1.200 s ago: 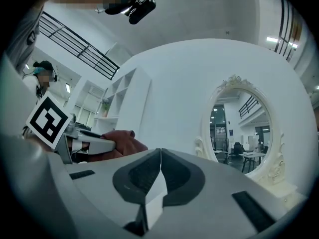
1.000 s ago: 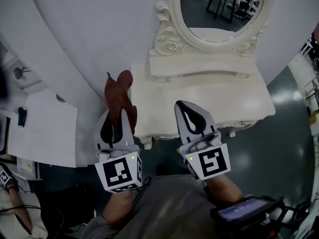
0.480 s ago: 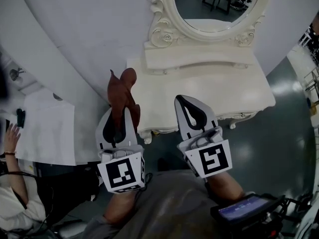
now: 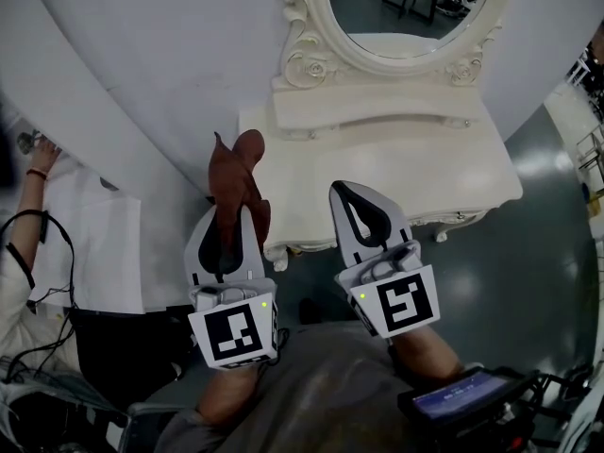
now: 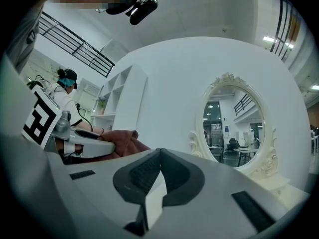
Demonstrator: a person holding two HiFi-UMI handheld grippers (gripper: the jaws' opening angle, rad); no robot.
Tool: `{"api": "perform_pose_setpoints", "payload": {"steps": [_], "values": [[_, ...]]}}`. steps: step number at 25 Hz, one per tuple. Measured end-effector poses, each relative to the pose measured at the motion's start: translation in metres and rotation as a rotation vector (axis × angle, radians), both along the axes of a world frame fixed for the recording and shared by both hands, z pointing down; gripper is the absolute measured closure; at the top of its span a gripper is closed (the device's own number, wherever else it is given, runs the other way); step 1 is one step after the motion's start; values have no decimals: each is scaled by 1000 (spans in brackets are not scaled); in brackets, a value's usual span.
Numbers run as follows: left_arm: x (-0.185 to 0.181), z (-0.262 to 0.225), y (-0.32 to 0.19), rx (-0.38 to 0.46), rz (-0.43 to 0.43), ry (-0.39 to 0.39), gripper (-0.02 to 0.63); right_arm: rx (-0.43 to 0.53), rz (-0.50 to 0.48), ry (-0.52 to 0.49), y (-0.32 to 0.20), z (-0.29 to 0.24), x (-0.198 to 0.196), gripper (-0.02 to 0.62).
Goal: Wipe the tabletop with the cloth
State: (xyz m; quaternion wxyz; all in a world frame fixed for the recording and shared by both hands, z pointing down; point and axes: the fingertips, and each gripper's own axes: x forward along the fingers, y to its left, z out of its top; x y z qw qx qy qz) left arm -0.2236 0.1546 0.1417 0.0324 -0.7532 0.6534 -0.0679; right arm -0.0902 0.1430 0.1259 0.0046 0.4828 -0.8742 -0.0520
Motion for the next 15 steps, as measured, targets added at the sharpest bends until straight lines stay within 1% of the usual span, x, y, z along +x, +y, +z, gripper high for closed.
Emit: {"api": "perform_pose_setpoints", "payload": {"steps": [15], "values": [[12,3,-1,-13,24,-9,506,14,3,-9,-1,2,7,583]]}}
